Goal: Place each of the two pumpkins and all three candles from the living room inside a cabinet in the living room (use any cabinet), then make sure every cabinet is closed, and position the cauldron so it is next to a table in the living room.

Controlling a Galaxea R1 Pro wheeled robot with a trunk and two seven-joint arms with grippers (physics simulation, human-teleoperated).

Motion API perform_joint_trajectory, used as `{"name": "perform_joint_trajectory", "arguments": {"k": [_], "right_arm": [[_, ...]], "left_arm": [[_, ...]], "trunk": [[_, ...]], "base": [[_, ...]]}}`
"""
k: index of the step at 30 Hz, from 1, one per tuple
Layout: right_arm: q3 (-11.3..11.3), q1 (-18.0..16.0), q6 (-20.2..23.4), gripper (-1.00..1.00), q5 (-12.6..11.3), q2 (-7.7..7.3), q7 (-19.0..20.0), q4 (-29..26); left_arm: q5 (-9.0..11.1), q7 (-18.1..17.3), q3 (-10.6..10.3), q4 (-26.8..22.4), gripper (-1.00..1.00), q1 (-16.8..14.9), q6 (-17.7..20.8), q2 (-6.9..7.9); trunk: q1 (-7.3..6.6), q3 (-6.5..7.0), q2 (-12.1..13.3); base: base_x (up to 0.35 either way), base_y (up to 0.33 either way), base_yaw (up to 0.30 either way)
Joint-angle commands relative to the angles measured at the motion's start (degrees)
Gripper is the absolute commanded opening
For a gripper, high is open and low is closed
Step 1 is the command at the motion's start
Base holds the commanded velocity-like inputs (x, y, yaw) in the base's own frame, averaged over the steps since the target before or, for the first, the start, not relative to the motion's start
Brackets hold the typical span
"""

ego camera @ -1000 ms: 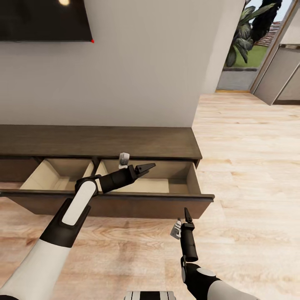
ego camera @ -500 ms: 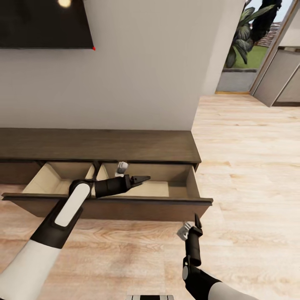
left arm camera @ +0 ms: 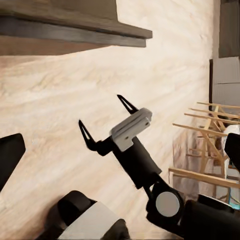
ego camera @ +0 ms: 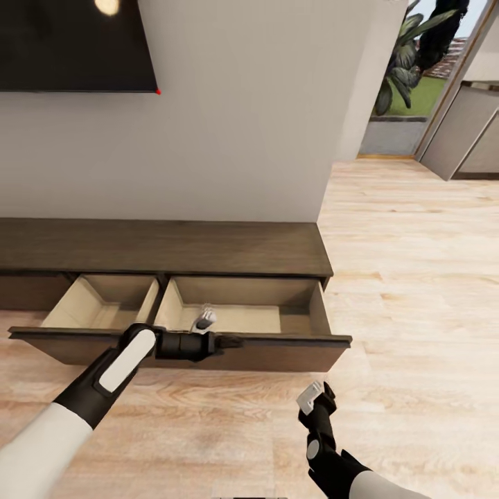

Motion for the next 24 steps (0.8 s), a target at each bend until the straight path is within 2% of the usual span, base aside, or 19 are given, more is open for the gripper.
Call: {"name": "perform_joint_trajectory", "arguments": {"k": [1,3,4,7,8,10,12,13,14,17,24], "right_arm": [[-0.01,0.0,0.05,1.0,-0.11,0.05,1.76,0.02],[-0.01,0.0,0.11,1.0,-0.24,0.12,5.79,0.05],[-0.04,0.0,0.32,1.0,-0.34,0.09,9.6,-0.01],[-0.08,0.0,0.61,1.0,-0.86,0.01,14.83,-0.02],[-0.09,0.0,0.62,1.0,-1.11,-0.01,15.34,0.0],[-0.09,0.0,0.64,1.0,-3.13,-0.06,16.66,0.0],[-0.1,0.0,0.66,1.0,-7.24,-0.08,17.31,0.04],[-0.02,0.02,0.56,1.0,-12.05,0.14,17.55,0.31],[-0.02,0.09,0.43,1.0,-12.62,0.23,17.52,0.54],[-0.01,0.21,0.16,1.0,-13.12,0.26,17.43,0.7],[-0.01,0.34,-0.15,1.0,-13.28,0.42,17.16,0.84]], "left_arm": [[0.04,-0.07,-1.56,0.94,1.0,0.12,0.0,1.05],[0.18,-0.32,-5.13,2.51,1.0,0.32,-0.14,3.35],[0.25,-0.41,-7.85,4.21,1.0,0.76,-0.29,4.95],[0.1,-0.42,-11.26,7.88,1.0,2.63,-0.6,6.45],[0.05,-0.42,-11.58,8.56,1.0,3.04,-0.65,6.57],[-0.12,-0.39,-12.52,11.44,1.0,4.65,-0.93,6.82],[-0.67,-0.35,-13.22,14.95,1.0,6.45,-2.06,6.93],[-4.04,-0.33,-15.44,21.38,1.0,8.27,-8.08,6.84],[-5.01,-0.35,-16.31,24.31,1.0,8.48,-11.08,6.65],[-5.85,-0.35,-17.21,30.33,1.0,8.65,-16.25,6.12],[-5.94,-0.04,-17.53,40.51,1.0,8.7,-26.72,5.06]], "trunk": [[-0.23,0.19,0.42],[-0.67,0.55,1.22],[-0.89,0.73,1.62],[-1.54,1.26,2.82],[-1.76,1.44,3.22],[-2.2,1.8,4.03],[-2.64,2.16,4.83],[-2.86,2.36,5.23],[-3.08,2.55,5.63],[-3.74,3.11,6.83],[-5.28,4.37,9.64]], "base": [[0.0,0.0,0.0],[0.0,0.0,0.0],[0.0,0.0,0.0],[0.0,0.0,0.0],[0.0,0.0,0.0],[0.0,0.0,0.0],[0.0,0.0,0.0],[0.0,0.0,0.185],[0.0,0.0,0.232],[0.0,0.0,0.261],[0.0,0.0,0.281]]}}
